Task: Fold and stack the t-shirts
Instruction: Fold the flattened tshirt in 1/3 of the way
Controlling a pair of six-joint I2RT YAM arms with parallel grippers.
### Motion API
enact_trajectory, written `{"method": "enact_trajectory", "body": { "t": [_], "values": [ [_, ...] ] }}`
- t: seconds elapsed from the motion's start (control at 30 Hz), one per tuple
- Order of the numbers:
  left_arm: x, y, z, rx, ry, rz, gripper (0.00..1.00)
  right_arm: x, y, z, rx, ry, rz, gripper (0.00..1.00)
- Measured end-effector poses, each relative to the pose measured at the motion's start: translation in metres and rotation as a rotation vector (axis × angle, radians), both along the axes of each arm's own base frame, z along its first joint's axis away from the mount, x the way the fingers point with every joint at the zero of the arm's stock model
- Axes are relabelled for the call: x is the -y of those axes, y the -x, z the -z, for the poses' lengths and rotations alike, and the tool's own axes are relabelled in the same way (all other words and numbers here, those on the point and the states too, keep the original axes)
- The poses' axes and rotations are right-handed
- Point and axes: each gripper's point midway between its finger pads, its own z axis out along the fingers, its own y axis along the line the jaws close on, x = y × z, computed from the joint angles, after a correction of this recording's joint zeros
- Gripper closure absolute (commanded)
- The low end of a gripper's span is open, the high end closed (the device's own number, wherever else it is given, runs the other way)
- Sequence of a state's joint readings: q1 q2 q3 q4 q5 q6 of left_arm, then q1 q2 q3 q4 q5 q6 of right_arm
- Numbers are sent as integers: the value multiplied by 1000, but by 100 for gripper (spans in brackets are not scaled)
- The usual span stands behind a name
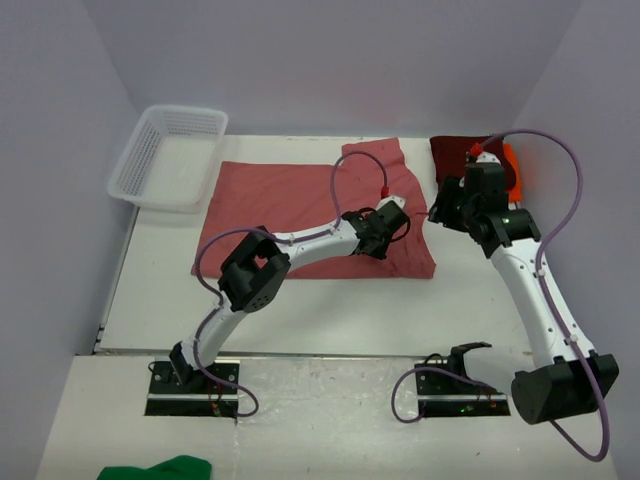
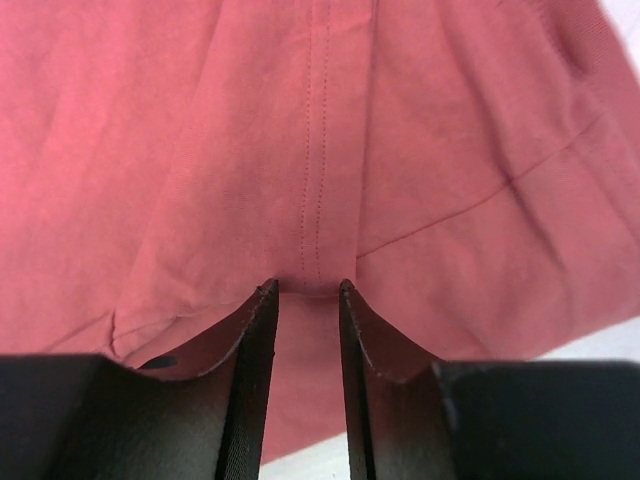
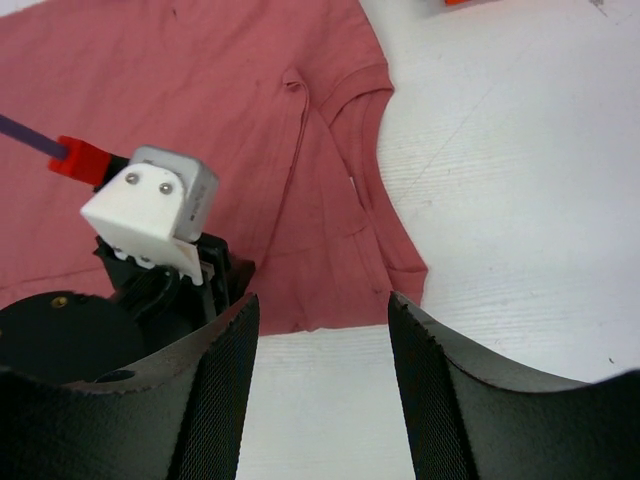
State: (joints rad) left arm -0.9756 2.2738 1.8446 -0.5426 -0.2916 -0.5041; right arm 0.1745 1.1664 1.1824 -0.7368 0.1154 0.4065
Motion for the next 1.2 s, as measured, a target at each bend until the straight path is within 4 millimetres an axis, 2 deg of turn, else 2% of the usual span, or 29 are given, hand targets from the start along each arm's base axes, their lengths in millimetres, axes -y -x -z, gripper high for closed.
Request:
{"method": "enact_trajectory", "body": {
  "t": [0.17, 0.37, 0.67, 0.87, 1.2],
  "values": [
    [-2, 1, 19, -22, -42, 9, 67, 12, 6, -14, 52, -8, 30, 44],
    [4, -3, 17, -14, -37, 15, 70, 13, 10, -23, 82, -26, 27, 44],
    [3, -3, 17, -11, -45, 20, 91, 12, 8, -19, 68, -30, 20, 44],
    [2, -4, 17, -7, -47, 17, 100, 9, 9, -12, 48, -39, 8, 44],
    [-3, -8, 12, 19, -66, 7, 100, 9, 9, -4, 29, -37, 8, 44]
  ]
}}
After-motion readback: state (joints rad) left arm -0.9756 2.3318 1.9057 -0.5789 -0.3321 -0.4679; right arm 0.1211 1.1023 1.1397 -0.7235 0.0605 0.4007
